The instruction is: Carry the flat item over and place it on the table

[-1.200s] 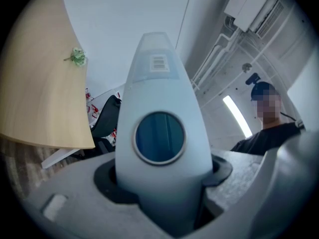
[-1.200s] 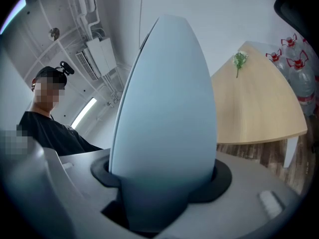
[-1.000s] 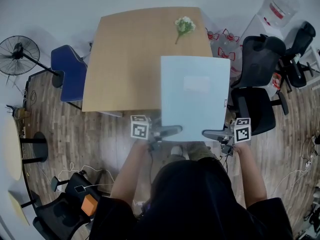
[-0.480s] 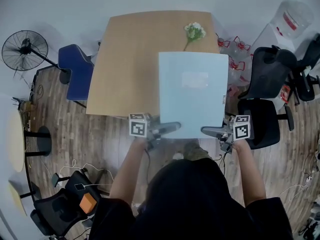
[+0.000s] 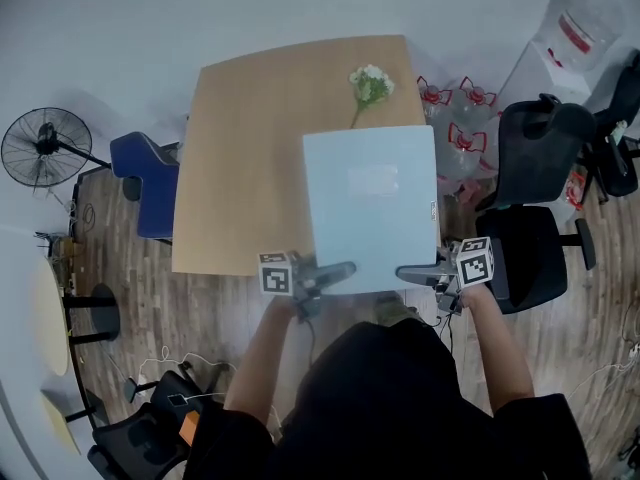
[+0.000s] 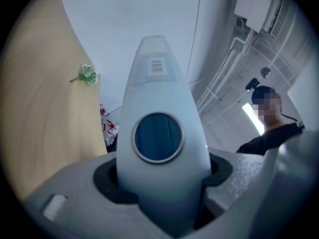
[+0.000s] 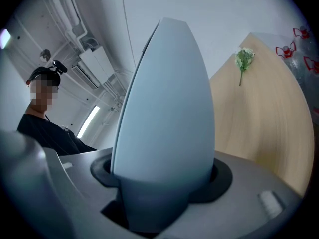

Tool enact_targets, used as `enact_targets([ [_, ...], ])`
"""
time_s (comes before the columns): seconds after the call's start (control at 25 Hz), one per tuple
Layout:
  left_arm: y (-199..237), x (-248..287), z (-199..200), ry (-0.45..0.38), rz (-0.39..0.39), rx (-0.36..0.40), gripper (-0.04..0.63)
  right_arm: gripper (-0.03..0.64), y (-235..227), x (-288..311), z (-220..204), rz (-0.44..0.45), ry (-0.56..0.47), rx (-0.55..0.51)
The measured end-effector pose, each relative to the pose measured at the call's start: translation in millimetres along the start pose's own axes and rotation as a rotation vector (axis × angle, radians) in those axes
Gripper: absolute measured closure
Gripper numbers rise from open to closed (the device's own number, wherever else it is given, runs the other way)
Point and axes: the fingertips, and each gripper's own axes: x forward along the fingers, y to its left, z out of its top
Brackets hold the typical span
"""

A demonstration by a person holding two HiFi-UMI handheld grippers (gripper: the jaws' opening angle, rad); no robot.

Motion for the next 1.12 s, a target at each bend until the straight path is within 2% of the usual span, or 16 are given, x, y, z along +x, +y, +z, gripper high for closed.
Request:
enact_targets([
  [0.28,54,37,30,-0.005,0.063,-0.023,0.267,0.288,-59,-23,38,0.024,0.027,0.049],
  [0.6,138,42,52,-0.025,0.114,-0.154,0.261,0.287,-135,-18,63,0.017,0.046,0.192],
  [1.0,225,30,61,0.000,0.101,-0.298,0.259,0.285,-213,3,68,-0.036,0.027,0.317],
  [1.12,252,25,59,0.006,0.119,-0.343,0.259,0.284,-231,10,71,-0.025,0.027,0.344],
])
